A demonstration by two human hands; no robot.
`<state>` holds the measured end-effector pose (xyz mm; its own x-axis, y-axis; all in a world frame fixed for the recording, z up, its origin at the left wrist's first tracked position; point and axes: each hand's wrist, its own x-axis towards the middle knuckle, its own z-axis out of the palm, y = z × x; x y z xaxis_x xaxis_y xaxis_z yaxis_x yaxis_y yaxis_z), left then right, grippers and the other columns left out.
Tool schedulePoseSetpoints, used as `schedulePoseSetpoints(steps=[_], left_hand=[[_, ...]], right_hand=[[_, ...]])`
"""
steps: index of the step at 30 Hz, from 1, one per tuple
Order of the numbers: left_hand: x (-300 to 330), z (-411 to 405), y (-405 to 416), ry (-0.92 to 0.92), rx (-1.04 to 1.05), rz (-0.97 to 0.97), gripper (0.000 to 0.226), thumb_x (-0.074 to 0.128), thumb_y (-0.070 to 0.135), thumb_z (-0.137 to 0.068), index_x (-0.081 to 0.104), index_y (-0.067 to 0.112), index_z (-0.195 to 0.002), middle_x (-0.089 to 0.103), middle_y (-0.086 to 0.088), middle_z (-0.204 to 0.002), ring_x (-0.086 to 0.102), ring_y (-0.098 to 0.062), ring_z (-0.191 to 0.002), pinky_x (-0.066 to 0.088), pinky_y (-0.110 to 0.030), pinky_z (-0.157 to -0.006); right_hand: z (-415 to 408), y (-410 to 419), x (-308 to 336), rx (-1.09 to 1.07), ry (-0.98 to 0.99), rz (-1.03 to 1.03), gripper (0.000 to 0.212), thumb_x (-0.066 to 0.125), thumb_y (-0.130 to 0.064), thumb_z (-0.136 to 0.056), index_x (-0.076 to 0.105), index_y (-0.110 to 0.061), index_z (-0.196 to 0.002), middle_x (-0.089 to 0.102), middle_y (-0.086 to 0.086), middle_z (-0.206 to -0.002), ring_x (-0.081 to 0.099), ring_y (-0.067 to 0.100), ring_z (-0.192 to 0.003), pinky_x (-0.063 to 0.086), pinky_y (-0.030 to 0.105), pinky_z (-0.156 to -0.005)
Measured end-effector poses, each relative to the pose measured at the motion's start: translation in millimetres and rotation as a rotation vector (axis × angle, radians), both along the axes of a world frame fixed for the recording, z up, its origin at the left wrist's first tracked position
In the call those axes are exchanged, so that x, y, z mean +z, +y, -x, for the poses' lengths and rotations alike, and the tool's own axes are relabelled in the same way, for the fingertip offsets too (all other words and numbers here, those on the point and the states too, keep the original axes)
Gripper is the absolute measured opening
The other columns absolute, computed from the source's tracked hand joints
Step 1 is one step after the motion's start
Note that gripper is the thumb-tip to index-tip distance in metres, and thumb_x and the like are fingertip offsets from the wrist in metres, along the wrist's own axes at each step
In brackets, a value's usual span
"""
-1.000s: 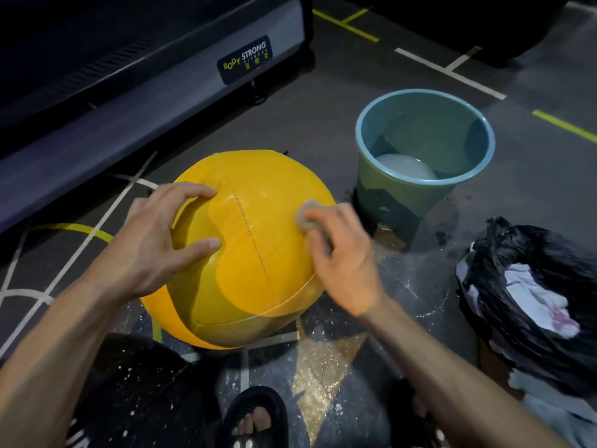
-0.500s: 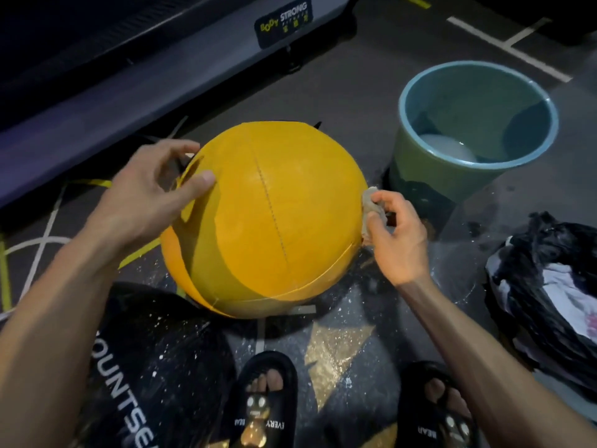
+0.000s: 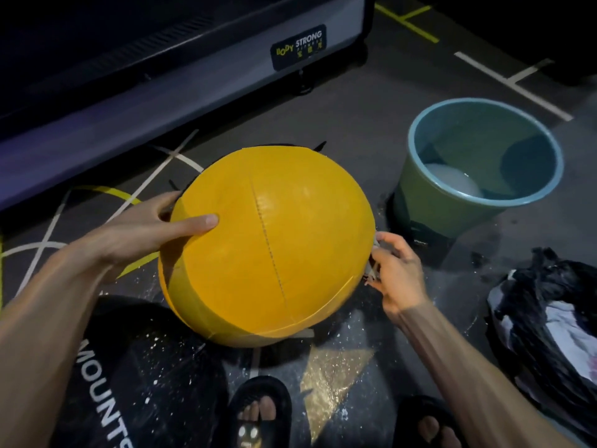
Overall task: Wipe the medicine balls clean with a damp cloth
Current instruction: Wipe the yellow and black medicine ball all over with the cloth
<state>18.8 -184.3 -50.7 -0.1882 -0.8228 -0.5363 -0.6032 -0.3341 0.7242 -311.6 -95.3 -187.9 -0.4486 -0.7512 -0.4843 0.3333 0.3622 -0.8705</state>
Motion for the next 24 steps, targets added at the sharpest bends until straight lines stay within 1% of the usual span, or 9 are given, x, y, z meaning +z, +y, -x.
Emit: schedulePoseSetpoints(steps=[2,4,7,9,13,15,19,21,24], left_hand=[[-1,-5,-1,0.070,0.004,0.019,0.119,0.089,0.080,-0.027,0.055,0.044,-0.135,0.071,0.015,-0.120,0.072,-0.011,-0.102,0.052,-0.032,-0.084],[0,-5,-6,0.170,0.003,0.055,0.123,0.092,0.077,-0.029,0.054,0.042,-0.141,0.070,0.017,-0.126,0.071,-0.008,-0.107,0.052,-0.036,-0.090],[1,-6,-21,0.241,0.008,0.096,0.116,0.095,0.070,-0.038,0.050,0.050,-0.144,0.062,0.021,-0.138,0.065,-0.006,-0.120,0.049,-0.039,-0.098],[-5,-3,-29,0.182,-0.026,0.062,0.114,0.096,0.063,-0.044,0.046,0.053,-0.145,0.058,0.026,-0.141,0.060,-0.004,-0.125,0.047,-0.040,-0.104],[-41,7,-28,0.060,-0.127,0.025,0.103,0.096,0.062,-0.054,0.050,0.045,-0.145,0.058,0.023,-0.143,0.056,-0.005,-0.130,0.038,-0.051,-0.118],[-45,13,-27,0.056,-0.094,0.070,0.090,0.093,0.047,-0.066,0.051,0.043,-0.145,0.058,0.021,-0.141,0.058,-0.004,-0.126,0.041,-0.050,-0.116],[-12,25,-22,-0.052,-0.027,0.392,0.059,0.077,0.033,-0.084,0.055,0.045,-0.137,0.060,0.015,-0.138,0.059,-0.009,-0.125,0.046,-0.047,-0.111],[11,44,-17,-0.086,-0.046,0.587,0.054,0.071,0.044,-0.089,0.052,0.046,-0.139,0.057,0.015,-0.140,0.056,-0.006,-0.127,0.045,-0.040,-0.107],[29,82,-9,-0.165,-0.228,0.740,0.068,0.060,0.071,-0.089,0.041,0.049,-0.150,0.038,0.019,-0.156,0.039,-0.008,-0.141,0.037,-0.040,-0.113]], right_hand=[[2,-7,17,-0.015,-0.008,0.059,0.022,0.060,-0.006,-0.100,0.069,-0.025,-0.103,0.074,0.001,-0.093,0.067,0.017,-0.078,0.053,0.040,-0.071],[12,-16,39,-0.033,0.060,0.168,0.021,0.063,-0.011,-0.100,0.071,-0.030,-0.104,0.075,-0.002,-0.098,0.069,0.018,-0.091,0.057,0.041,-0.079],[28,-27,72,-0.056,0.285,0.336,0.021,0.065,-0.015,-0.099,0.073,-0.033,-0.108,0.074,-0.009,-0.108,0.068,0.011,-0.104,0.056,0.032,-0.088],[35,-31,82,-0.087,0.443,0.404,0.022,0.066,-0.015,-0.099,0.073,-0.032,-0.111,0.073,-0.014,-0.108,0.066,0.006,-0.106,0.054,0.031,-0.092],[31,-31,67,-0.047,0.615,0.361,0.027,0.067,-0.018,-0.099,0.070,-0.039,-0.115,0.071,-0.018,-0.117,0.064,0.002,-0.114,0.053,0.037,-0.103],[29,-28,61,-0.038,0.692,0.344,0.030,0.067,-0.015,-0.098,0.068,-0.038,-0.118,0.069,-0.016,-0.122,0.062,0.000,-0.116,0.051,0.032,-0.105],[27,-24,65,-0.004,0.757,0.348,0.030,0.068,-0.014,-0.097,0.070,-0.034,-0.120,0.068,-0.017,-0.119,0.061,-0.002,-0.113,0.049,0.021,-0.101],[22,-21,66,0.014,0.785,0.374,0.031,0.069,-0.012,-0.096,0.070,-0.032,-0.120,0.068,-0.015,-0.114,0.062,-0.004,-0.109,0.047,0.014,-0.096],[8,-13,66,0.046,0.847,0.426,0.031,0.071,-0.009,-0.094,0.072,-0.026,-0.120,0.067,-0.011,-0.106,0.063,-0.001,-0.099,0.046,0.007,-0.084]])
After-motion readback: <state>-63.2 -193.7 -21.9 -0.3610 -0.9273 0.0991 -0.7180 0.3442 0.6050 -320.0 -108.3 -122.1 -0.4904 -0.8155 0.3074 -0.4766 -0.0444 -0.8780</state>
